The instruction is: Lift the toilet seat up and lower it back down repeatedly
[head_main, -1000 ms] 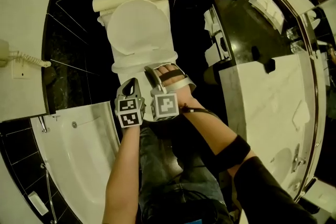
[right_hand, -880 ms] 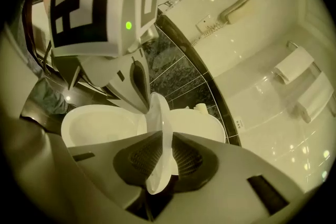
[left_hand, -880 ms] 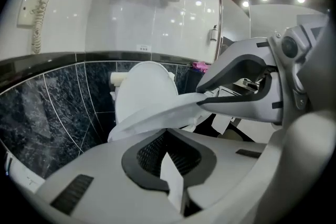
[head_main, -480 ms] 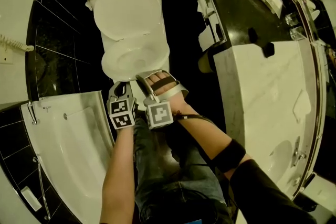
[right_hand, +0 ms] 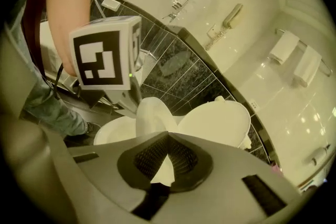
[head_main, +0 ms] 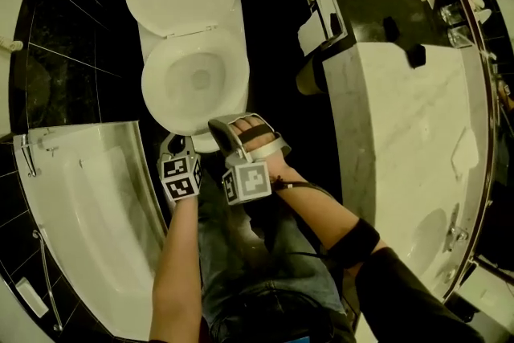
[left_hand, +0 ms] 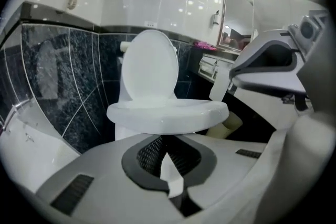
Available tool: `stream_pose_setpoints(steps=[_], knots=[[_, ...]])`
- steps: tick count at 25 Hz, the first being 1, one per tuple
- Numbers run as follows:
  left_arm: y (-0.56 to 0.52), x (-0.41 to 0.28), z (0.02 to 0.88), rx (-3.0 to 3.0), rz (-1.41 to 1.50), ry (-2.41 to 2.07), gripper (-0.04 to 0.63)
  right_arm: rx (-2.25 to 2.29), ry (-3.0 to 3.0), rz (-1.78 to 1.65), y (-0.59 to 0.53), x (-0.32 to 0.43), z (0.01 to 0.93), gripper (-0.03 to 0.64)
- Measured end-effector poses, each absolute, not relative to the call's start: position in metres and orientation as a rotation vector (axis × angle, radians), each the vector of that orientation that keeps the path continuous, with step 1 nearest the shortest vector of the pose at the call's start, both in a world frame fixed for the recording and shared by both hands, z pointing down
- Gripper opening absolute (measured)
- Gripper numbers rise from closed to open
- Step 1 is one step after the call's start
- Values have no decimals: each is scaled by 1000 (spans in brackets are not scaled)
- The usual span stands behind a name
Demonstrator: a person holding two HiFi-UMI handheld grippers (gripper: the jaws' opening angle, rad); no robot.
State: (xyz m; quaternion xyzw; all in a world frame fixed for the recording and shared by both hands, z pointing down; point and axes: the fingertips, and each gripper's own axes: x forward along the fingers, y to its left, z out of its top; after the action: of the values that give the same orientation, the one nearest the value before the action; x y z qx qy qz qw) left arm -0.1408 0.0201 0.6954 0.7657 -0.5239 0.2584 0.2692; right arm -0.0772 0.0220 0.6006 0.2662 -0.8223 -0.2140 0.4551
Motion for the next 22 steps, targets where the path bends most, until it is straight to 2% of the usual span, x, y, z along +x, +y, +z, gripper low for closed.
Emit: stream_pose_setpoints(steps=[10, 22], knots=[[71, -140, 802, 2070, 848, -1356, -12, 903, -2009, -273, 17, -16, 683, 18], [105, -130, 896, 1941, 964, -1231, -12, 957, -1977, -220, 3, 3, 742, 20]])
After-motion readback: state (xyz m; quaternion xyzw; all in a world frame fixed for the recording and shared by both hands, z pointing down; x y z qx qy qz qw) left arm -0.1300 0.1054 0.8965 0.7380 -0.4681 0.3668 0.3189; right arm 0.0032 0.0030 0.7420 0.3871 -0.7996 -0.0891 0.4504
